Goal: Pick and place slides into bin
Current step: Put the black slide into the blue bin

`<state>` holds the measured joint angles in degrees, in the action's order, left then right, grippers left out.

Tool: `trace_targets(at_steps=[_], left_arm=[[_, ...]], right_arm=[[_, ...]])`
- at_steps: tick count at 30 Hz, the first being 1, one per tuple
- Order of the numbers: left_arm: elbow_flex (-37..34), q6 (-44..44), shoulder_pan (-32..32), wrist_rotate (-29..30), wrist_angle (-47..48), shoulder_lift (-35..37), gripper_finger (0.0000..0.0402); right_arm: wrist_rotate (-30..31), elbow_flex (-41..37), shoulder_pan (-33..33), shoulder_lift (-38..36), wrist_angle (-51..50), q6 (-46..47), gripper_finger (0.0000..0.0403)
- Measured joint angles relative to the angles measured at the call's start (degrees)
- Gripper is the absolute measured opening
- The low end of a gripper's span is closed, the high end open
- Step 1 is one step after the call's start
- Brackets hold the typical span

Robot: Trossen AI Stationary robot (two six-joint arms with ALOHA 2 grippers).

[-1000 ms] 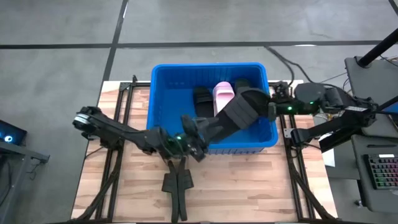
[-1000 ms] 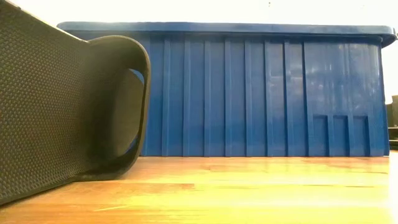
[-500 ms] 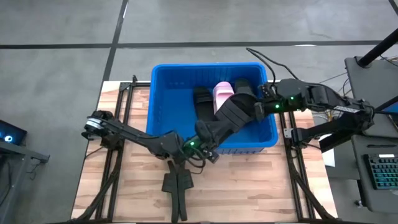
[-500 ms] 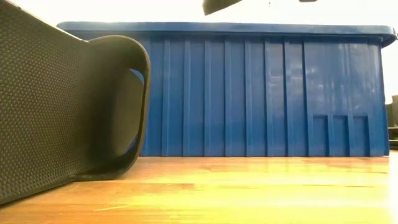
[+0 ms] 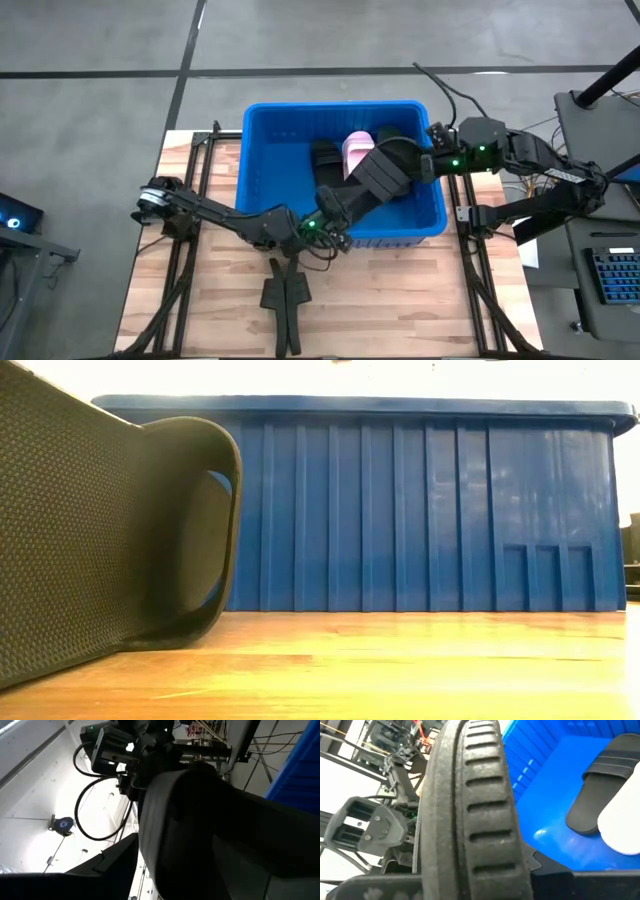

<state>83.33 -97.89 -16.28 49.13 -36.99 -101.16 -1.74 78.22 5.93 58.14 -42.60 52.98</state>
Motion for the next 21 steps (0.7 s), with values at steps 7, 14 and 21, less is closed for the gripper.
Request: trace_targets(at_steps=[7,14,21], left_arm=[[0.13,0.02,3.15,-1.39,-0.13,-0.98,0.0239],[0.26,0.02,3.96,-6.3,-4.07,-2.54,0.0236],[0.33,2.08,5.16,-4.86,-7.07,-2.91,0.0146]], right_arm=[[-1.05,0.0,-0.37,1.74,0.67,-0.66,0.0049],[-1.81,0.0,-0.42,3.23,-1.73,-2.5,0.0049],[-2.62,0.0,-0.39,3.45,-1.52,-3.63,0.0049]])
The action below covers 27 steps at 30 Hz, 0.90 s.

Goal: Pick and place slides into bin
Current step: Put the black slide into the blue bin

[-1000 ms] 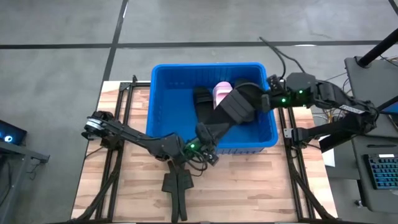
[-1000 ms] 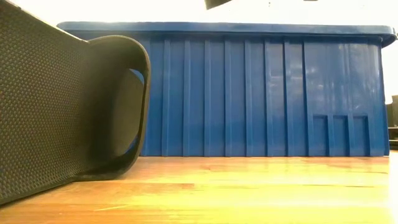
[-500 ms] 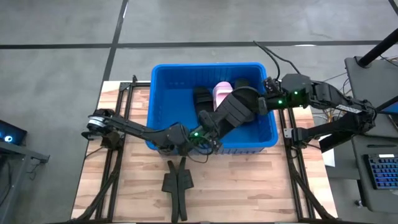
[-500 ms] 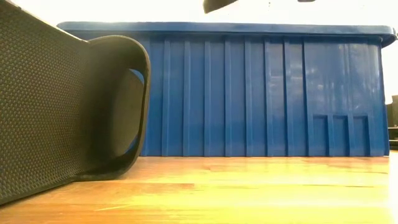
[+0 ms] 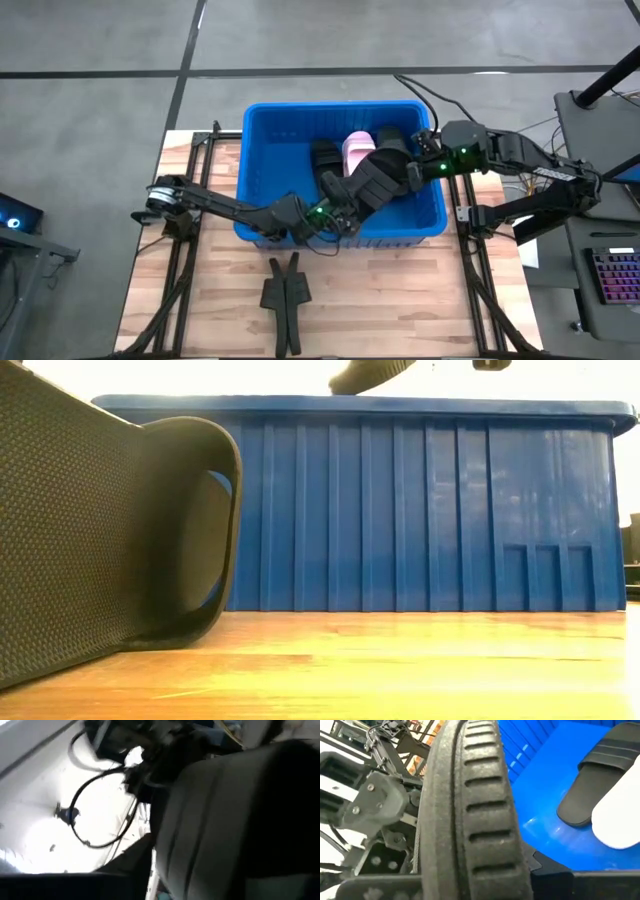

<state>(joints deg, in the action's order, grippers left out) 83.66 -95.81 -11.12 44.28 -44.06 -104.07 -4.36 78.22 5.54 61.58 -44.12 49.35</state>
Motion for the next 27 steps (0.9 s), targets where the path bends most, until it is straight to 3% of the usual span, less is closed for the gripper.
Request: trace_targets(at_steps=[4,7,11,14,20,27], left_arm=[[1.02,11.32,0.68,1.42,-0.08,0.0,0.0054],[1.72,17.57,0.93,2.79,0.32,0.0,0.0012],[1.81,18.93,1.06,4.01,0.35,0.0,0.0011],[1.79,19.02,1.01,8.24,0.33,0.0,0.0003],[1.41,22.83,1.31,21.59,0.66,0.16,0.0002],[1.27,39.7,3.46,33.32,16.57,0.24,0.0001]], right_arm=[[0.06,0.04,0.02,-0.07,0.28,-1.59,0.0054],[-0.09,0.06,0.07,-0.02,0.7,-2.05,0.0094],[0.39,0.11,0.11,-0.15,0.72,-4.79,0.015],[3.16,0.11,0.13,-0.67,0.42,-7.53,0.0174],[14.99,0.09,0.09,-2.74,-0.34,-12.46,0.0185],[19.23,0.07,0.09,-4.5,-0.29,-15.82,0.0186]])
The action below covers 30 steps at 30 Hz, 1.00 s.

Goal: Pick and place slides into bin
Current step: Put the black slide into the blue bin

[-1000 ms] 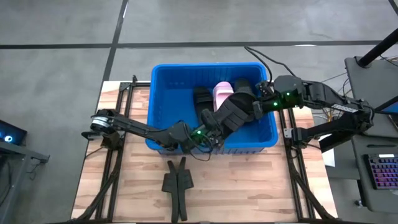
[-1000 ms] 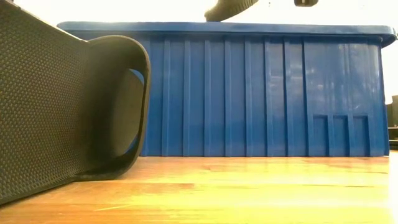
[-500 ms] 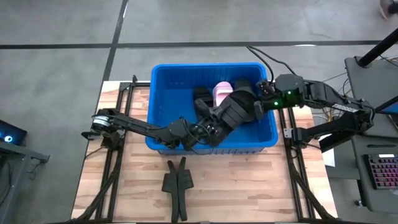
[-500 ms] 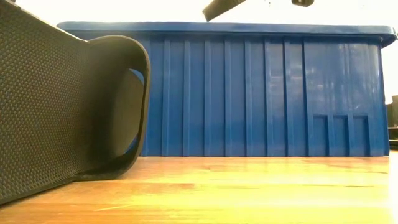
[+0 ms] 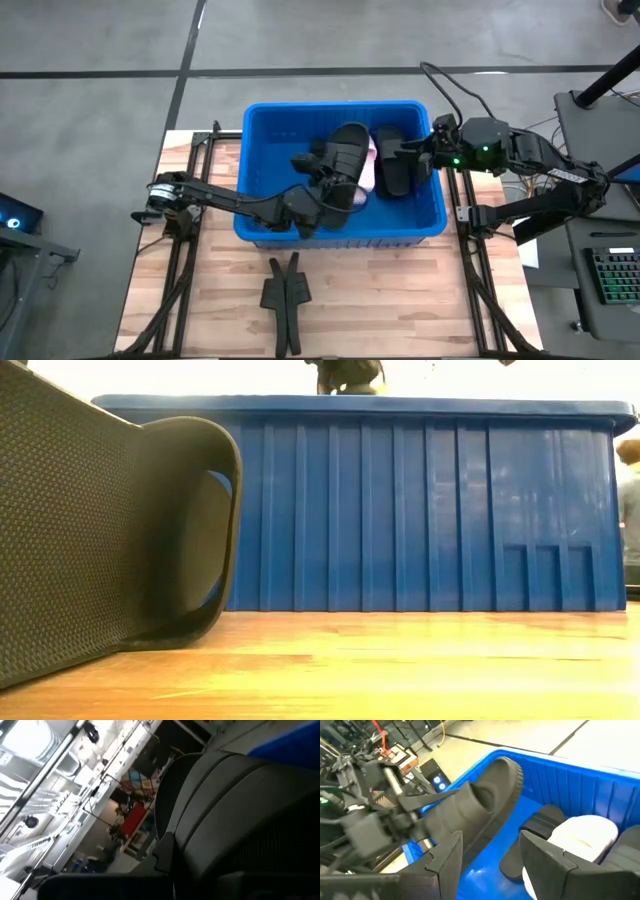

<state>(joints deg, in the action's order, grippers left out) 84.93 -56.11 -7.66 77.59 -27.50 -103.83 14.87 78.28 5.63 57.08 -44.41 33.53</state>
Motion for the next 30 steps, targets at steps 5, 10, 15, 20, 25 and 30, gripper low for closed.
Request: trace_targets(at_steps=[5,10,15,20,25,30], left_arm=[[0.0,8.71,3.34,1.1,9.46,-0.02,0.0001],[0.0,12.26,8.75,5.92,11.99,-0.02,0.0],[0.0,12.36,12.33,6.81,12.01,-0.02,0.0],[-0.02,15.16,14.75,5.25,12.35,-2.08,0.0],[0.5,18.26,14.8,3.11,13.82,-6.21,0.0],[0.34,18.33,14.45,3.2,15.94,-9.55,0.0]], right_arm=[[0.58,-0.04,0.0,-0.71,0.01,-1.77,0.0187],[1.69,-0.04,0.0,-1.61,0.05,-4.82,0.0187],[1.71,-0.07,0.02,-3.42,0.09,-8.35,0.0187],[2.46,-0.07,0.01,-5.68,0.1,-14.03,0.0187],[9.17,-0.03,0.02,-8.59,0.1,-20.51,0.0187],[13.6,0.67,0.02,-10.9,0.14,-24.85,0.0187]])
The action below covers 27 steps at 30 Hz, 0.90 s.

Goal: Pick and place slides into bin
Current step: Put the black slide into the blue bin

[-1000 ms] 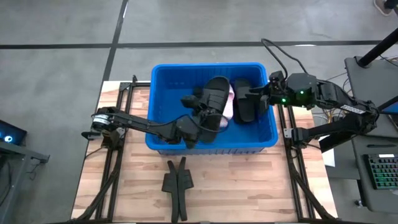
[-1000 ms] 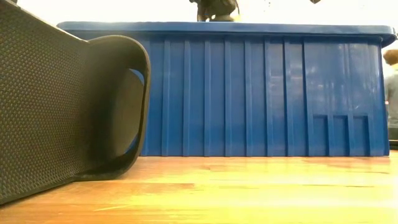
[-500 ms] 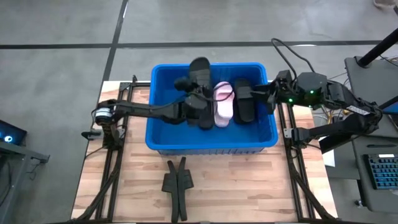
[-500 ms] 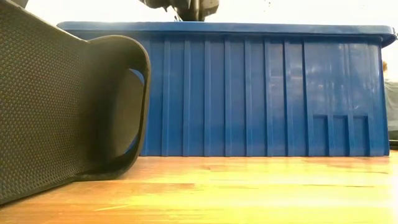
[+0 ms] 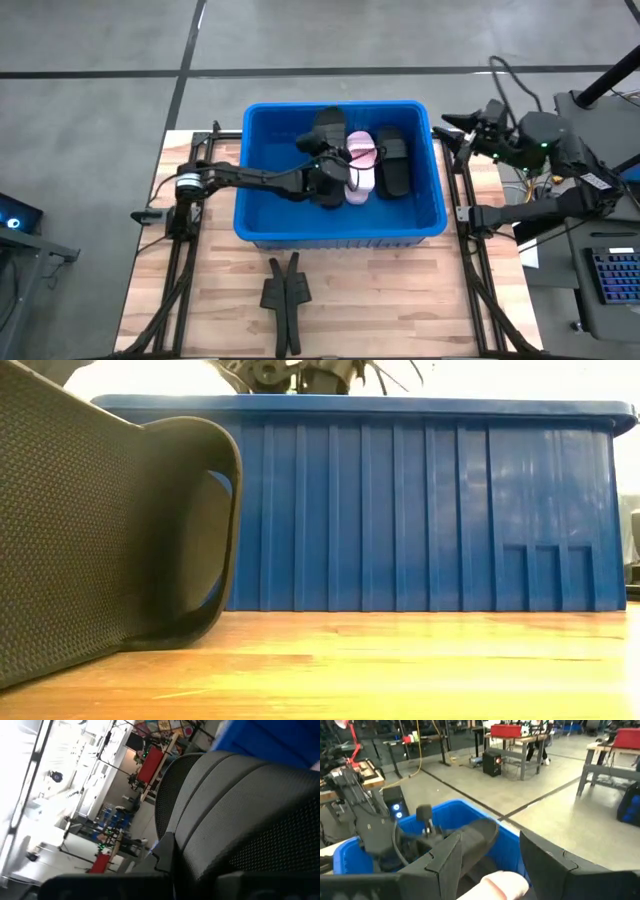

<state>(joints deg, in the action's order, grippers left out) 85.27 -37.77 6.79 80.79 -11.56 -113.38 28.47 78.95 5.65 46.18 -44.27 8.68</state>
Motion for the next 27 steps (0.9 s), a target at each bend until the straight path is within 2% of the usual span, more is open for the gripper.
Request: trace_targets(at_steps=[3,6,20,24,27], left_arm=[[-0.73,0.78,-0.02,0.21,0.73,-1.16,0.0],[-1.26,5.32,0.01,-1.53,1.38,-1.91,0.0],[-1.2,33.89,2.77,-14.21,27.87,-2.62,0.0],[-1.07,38.76,3.79,-15.41,28.98,-2.62,0.0],[-0.61,39.01,4.55,-18.91,28.48,-2.62,0.0]], right_arm=[[0.18,0.29,0.0,-1.29,-0.01,-1.2,0.0187],[0.18,0.29,0.0,-2.18,-0.01,-1.42,0.0187],[0.13,0.27,0.0,-2.5,-0.11,-1.63,0.0187],[0.13,0.27,0.0,-2.53,-0.11,-1.64,0.0187],[0.13,0.27,0.0,-2.5,-0.11,-1.64,0.0187]])
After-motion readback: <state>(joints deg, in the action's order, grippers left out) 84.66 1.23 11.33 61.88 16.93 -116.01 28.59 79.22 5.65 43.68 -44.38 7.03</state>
